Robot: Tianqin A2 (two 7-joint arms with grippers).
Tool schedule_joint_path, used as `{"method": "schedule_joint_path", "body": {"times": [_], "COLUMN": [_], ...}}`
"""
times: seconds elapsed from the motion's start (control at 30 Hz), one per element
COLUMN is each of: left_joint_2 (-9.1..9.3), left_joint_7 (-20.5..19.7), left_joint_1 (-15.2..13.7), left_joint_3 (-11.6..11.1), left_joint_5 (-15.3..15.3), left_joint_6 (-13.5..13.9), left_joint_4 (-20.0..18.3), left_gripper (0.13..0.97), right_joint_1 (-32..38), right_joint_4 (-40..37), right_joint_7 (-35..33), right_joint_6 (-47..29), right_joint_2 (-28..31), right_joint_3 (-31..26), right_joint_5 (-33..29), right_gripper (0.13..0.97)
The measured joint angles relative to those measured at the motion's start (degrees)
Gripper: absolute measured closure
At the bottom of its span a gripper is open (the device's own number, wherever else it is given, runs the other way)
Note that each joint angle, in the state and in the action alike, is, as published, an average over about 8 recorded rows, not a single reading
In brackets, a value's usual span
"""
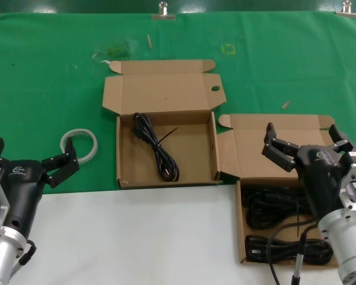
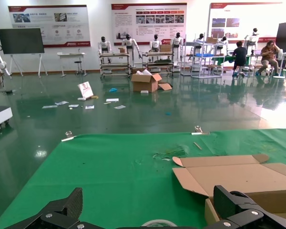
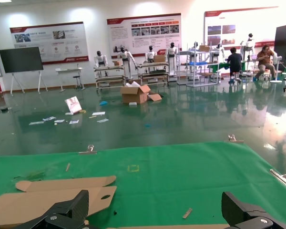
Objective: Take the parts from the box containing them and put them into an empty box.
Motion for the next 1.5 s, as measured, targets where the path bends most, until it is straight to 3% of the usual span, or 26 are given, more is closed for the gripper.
{"method": "schedule_joint_path", "body": {"times": [1.5], "left_joint_2": [0.00], "left_joint_7": [0.0], "left_joint_1": [0.0], "left_joint_3": [0.0], "left_joint_5": [0.0], "left_joint_6": [0.0], "left_joint_4": [0.0], "left_gripper": [0.132], "right_joint_1": [0.0], "right_joint_4": [0.0], "right_joint_7": [0.0], "right_joint_6": [0.0], "right_joint_2": [0.0], "right_joint_3": [0.0], "right_joint_5": [0.0], "right_gripper": [0.129]}}
